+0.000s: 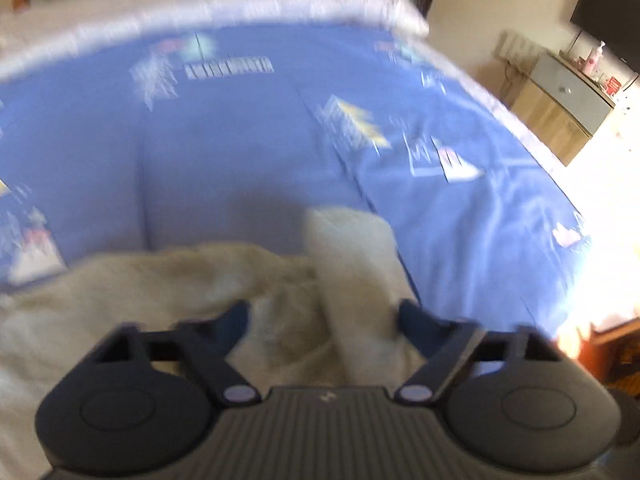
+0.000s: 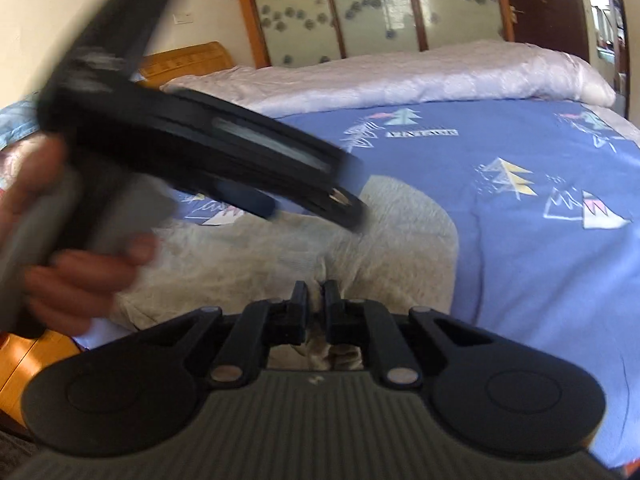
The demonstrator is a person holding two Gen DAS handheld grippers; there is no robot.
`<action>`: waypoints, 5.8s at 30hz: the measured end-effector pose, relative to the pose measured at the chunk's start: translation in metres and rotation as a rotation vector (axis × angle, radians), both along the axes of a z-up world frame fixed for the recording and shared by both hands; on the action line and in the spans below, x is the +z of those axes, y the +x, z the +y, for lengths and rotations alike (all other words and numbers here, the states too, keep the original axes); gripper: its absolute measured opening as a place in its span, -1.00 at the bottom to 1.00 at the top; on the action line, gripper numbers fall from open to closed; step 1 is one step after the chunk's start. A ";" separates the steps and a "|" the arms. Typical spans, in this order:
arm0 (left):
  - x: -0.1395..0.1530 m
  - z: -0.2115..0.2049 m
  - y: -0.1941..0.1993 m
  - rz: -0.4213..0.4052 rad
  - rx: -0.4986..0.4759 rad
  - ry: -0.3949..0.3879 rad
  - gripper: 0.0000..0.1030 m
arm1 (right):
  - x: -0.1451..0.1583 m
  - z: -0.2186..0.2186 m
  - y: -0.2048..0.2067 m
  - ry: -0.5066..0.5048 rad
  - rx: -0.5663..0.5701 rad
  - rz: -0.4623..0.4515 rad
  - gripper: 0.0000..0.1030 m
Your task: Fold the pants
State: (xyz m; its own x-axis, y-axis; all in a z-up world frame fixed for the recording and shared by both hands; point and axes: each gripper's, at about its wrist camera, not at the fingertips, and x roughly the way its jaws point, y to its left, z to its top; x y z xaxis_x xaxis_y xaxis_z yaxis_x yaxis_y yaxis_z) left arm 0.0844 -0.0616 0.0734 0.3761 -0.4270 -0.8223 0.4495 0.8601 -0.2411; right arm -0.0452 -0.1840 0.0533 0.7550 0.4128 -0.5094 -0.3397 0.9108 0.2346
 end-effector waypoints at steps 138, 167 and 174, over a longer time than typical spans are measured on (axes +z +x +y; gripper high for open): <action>0.067 0.083 0.198 -0.366 0.258 -0.107 -0.15 | 0.050 -0.049 0.252 0.101 -0.017 -0.221 -0.48; -0.002 0.077 0.103 -0.221 0.531 0.309 0.96 | -0.010 -0.055 0.172 0.125 -0.286 0.161 0.23; 0.016 0.084 0.003 -0.224 0.530 0.264 1.00 | -0.002 -0.035 0.076 0.052 -0.261 0.132 0.42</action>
